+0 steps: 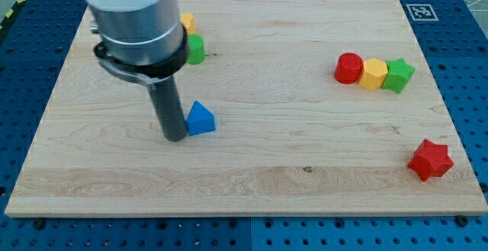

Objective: Move blue triangle to red star

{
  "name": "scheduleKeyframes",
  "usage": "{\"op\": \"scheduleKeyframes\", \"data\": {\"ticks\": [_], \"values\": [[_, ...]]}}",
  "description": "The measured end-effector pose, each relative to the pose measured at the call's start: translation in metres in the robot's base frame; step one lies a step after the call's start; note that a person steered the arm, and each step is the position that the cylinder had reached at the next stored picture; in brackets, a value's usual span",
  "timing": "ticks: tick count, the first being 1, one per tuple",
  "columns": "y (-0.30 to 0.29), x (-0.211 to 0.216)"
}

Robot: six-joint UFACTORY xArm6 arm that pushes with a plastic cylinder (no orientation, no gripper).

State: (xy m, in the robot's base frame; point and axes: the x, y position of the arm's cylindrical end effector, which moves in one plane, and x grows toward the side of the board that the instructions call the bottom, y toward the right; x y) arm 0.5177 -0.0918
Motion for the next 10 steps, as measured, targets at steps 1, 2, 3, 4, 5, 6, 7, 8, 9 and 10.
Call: {"op": "scheduleKeyframes", "data": {"ticks": [1, 2, 3, 4, 5, 6, 7, 8, 9, 10], "values": [[0.032, -0.002], [0.054, -0.004], [0.025, -0.003], [-0.003, -0.018], [0.007, -0.043], [0.04, -0.042], [0.098, -0.023], [0.144, -0.009], [0.187, 0.0], [0.22, 0.002]]}}
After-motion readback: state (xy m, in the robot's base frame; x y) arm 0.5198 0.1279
